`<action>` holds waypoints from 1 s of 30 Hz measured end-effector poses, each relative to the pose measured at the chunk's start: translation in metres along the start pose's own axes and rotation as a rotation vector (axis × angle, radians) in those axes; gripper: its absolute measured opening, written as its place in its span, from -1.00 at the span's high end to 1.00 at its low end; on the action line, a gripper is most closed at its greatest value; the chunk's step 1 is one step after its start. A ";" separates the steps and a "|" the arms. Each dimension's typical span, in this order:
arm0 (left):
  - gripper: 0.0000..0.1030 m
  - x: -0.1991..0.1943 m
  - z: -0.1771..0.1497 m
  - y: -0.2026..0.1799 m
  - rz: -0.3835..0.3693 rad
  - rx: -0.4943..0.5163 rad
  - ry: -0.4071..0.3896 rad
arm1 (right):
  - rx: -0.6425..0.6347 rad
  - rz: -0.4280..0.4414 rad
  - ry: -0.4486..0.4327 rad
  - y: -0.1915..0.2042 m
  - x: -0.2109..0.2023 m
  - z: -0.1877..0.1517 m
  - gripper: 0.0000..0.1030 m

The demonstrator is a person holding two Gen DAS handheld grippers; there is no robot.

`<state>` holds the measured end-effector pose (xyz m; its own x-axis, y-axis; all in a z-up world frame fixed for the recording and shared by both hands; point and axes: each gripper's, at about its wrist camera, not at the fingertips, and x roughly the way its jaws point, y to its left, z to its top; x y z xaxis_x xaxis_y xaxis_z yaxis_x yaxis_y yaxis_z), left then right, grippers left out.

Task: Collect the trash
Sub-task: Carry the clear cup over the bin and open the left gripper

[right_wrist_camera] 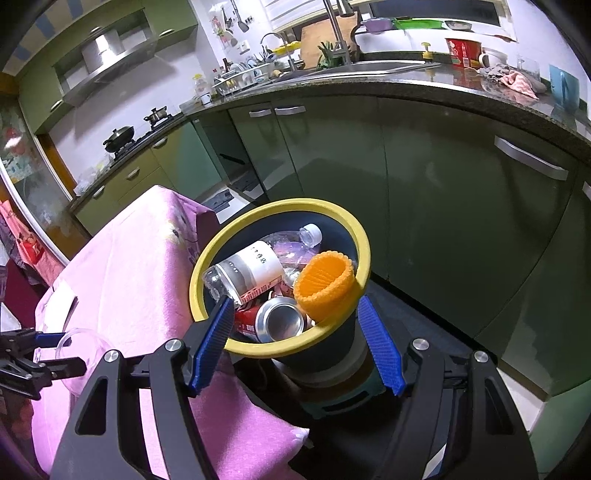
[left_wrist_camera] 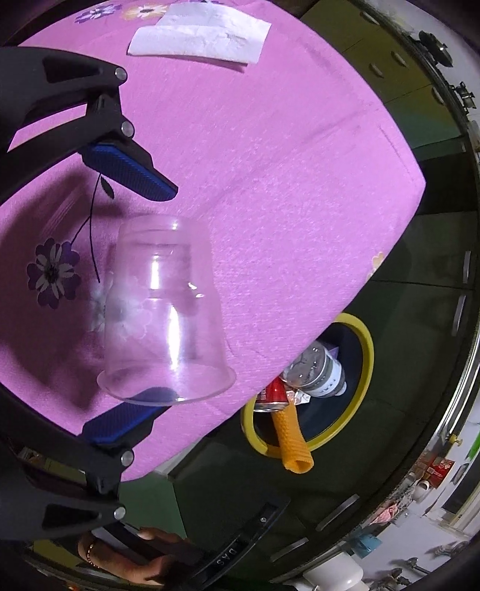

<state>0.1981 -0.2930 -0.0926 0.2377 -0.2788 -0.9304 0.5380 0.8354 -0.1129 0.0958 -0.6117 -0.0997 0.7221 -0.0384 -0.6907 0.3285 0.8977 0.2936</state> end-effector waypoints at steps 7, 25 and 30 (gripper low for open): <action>-0.51 0.003 -0.004 -0.003 -0.030 0.040 0.005 | 0.003 -0.001 -0.004 0.001 -0.002 0.000 -0.35; -0.52 -0.016 0.088 -0.100 -0.134 0.320 -0.114 | 0.062 -0.048 -0.030 -0.032 -0.016 -0.003 -0.35; -0.52 0.028 0.131 -0.147 -0.141 0.450 -0.119 | 0.089 -0.079 -0.023 -0.050 -0.019 -0.006 -0.35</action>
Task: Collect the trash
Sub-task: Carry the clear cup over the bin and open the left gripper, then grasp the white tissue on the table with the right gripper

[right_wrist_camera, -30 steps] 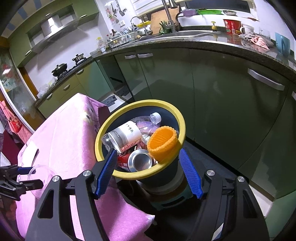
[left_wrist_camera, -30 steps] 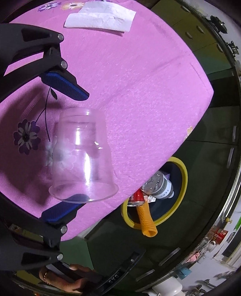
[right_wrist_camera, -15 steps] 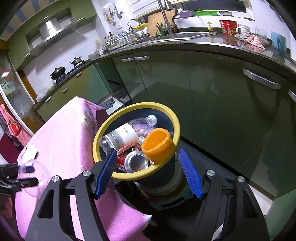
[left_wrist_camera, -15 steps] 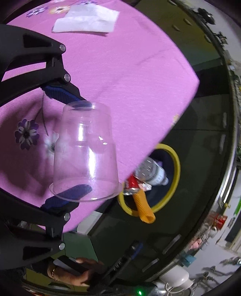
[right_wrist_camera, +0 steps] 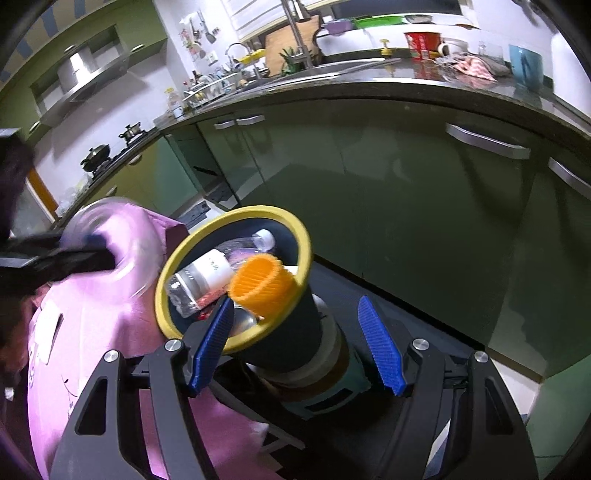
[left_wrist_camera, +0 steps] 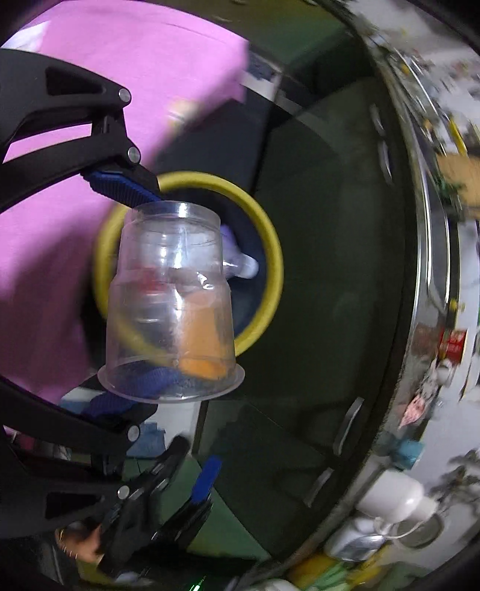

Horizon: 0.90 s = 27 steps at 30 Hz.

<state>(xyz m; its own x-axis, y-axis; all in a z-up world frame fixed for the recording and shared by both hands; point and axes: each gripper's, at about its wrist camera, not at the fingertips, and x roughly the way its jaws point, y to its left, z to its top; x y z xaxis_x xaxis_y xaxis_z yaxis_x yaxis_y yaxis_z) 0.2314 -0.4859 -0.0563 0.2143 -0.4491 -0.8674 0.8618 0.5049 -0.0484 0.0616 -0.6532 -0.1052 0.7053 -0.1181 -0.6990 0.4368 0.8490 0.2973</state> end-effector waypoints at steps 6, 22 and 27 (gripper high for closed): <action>-0.53 0.064 0.032 -0.011 0.002 0.074 0.054 | 0.025 -0.032 0.007 -0.017 -0.001 0.001 -0.35; -0.88 -0.060 -0.046 0.026 0.027 -0.109 -0.204 | 0.004 -0.006 0.006 -0.010 -0.002 0.000 -0.37; -0.88 -0.132 -0.145 0.044 0.128 -0.216 -0.312 | -0.050 0.014 0.003 0.015 -0.007 0.001 -0.37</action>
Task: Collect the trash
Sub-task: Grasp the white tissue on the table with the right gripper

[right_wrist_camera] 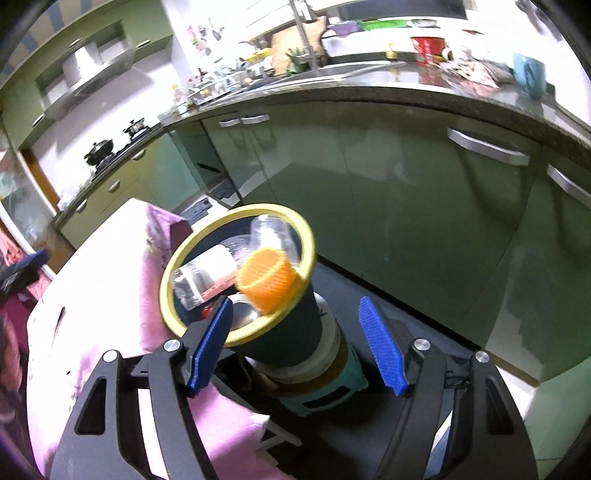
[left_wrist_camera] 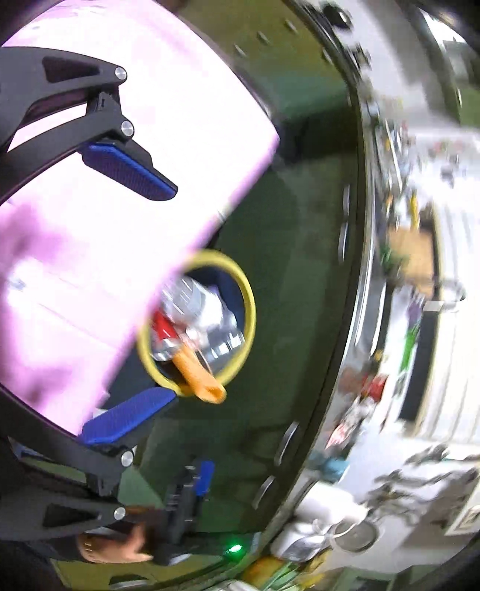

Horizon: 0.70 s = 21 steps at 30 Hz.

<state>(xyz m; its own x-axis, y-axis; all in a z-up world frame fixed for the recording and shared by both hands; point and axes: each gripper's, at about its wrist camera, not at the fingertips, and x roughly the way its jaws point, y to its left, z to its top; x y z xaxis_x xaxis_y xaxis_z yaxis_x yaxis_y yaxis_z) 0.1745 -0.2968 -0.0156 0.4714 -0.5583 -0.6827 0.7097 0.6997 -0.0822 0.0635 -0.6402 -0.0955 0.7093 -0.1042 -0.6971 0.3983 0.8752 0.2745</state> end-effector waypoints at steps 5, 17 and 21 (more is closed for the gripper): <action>-0.88 -0.082 -0.087 0.060 0.172 -0.144 -0.032 | -0.136 0.109 0.009 0.066 0.002 0.004 -0.37; -0.88 -0.199 -0.223 0.180 0.357 -0.617 -0.126 | -0.751 0.627 0.239 0.401 0.060 -0.041 -0.32; -0.88 -0.198 -0.227 0.188 0.322 -0.617 -0.126 | -0.873 0.611 0.313 0.472 0.091 -0.077 -0.32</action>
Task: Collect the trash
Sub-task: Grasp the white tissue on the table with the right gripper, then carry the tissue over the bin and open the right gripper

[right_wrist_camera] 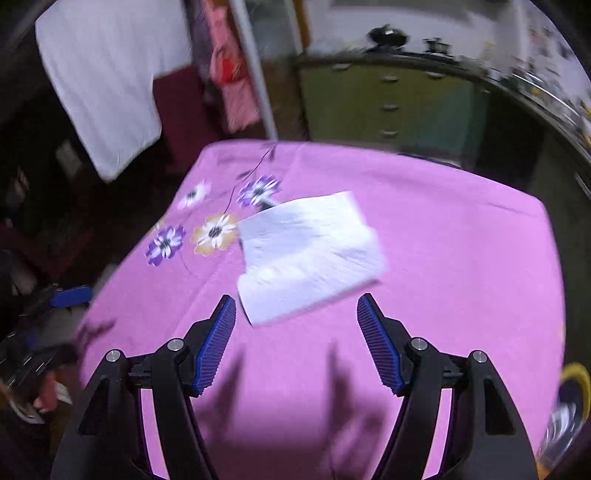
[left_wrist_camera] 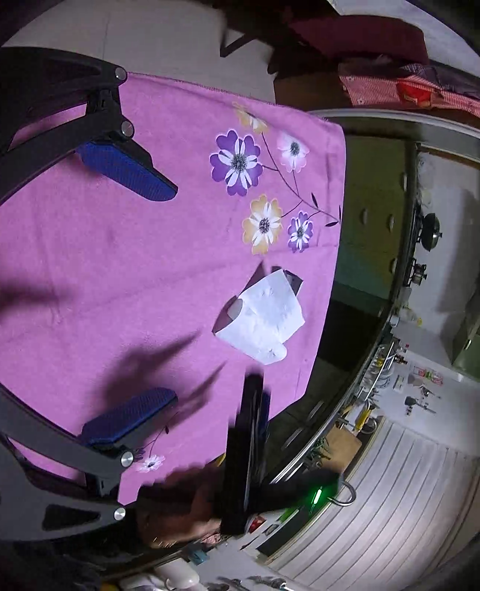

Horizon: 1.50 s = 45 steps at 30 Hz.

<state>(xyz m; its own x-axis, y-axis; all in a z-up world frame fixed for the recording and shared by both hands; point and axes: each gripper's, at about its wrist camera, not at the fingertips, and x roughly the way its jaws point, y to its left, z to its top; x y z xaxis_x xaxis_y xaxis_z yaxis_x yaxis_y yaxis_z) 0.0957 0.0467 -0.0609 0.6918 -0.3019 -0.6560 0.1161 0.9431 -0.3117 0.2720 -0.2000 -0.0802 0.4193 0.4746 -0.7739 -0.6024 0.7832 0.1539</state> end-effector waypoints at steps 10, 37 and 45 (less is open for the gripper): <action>-0.88 0.010 -0.004 0.002 -0.031 0.042 0.010 | -0.041 -0.114 0.129 0.016 0.072 0.011 -0.29; -0.88 0.025 -0.012 -0.004 -0.061 0.040 0.075 | 0.102 0.072 -0.106 -0.006 -0.071 -0.013 0.92; -0.88 0.034 0.008 -0.028 -0.069 0.066 0.095 | 0.208 -0.193 -0.195 -0.075 -0.165 -0.052 0.92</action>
<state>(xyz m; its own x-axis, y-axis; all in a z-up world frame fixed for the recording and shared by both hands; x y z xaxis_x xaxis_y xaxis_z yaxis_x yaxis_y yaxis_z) 0.1218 0.0114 -0.0686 0.6104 -0.3752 -0.6976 0.2097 0.9258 -0.3145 0.2124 -0.3581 0.0040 0.6465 0.3616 -0.6717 -0.3561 0.9218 0.1534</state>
